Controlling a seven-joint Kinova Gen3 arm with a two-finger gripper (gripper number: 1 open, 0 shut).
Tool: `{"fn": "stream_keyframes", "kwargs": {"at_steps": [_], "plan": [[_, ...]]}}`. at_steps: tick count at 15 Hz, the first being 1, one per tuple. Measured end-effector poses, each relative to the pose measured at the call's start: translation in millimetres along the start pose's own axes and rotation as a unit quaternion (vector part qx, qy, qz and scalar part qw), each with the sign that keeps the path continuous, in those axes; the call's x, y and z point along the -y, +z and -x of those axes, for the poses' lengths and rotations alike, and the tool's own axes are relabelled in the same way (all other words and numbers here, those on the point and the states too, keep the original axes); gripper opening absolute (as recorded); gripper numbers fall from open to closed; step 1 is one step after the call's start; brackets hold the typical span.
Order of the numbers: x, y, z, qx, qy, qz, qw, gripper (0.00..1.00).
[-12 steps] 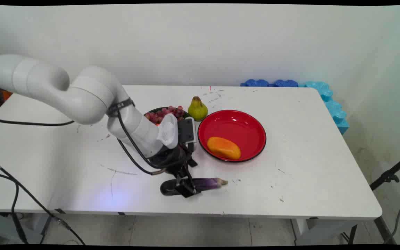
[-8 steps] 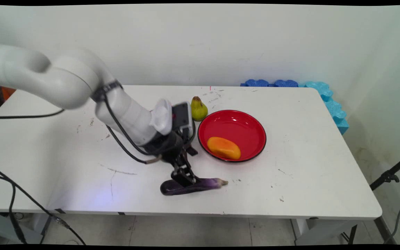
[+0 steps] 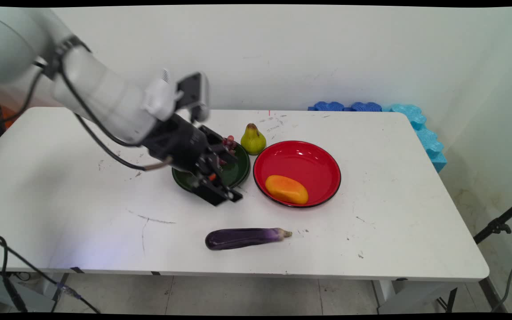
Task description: Pick up the mandarin from the green plate
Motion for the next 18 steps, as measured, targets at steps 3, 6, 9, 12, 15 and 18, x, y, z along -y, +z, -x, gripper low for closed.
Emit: {"fn": "stream_keyframes", "kwargs": {"at_steps": [3, 6, 9, 12, 15, 18], "plan": [[5, -27, 11, -0.011, -0.011, -0.012, 0.9998, 1.00], [10, -47, 25, -0.019, -0.024, -0.023, 0.9993, 1.00], [15, -66, 42, -0.028, -0.035, -0.031, 0.9985, 1.00], [20, -83, 57, -0.034, -0.042, -0.039, 0.9978, 1.00], [23, -91, 63, -0.036, -0.046, -0.043, 0.9974, 1.00], [25, -97, 69, -0.037, -0.051, -0.048, 0.9969, 1.00]]}}
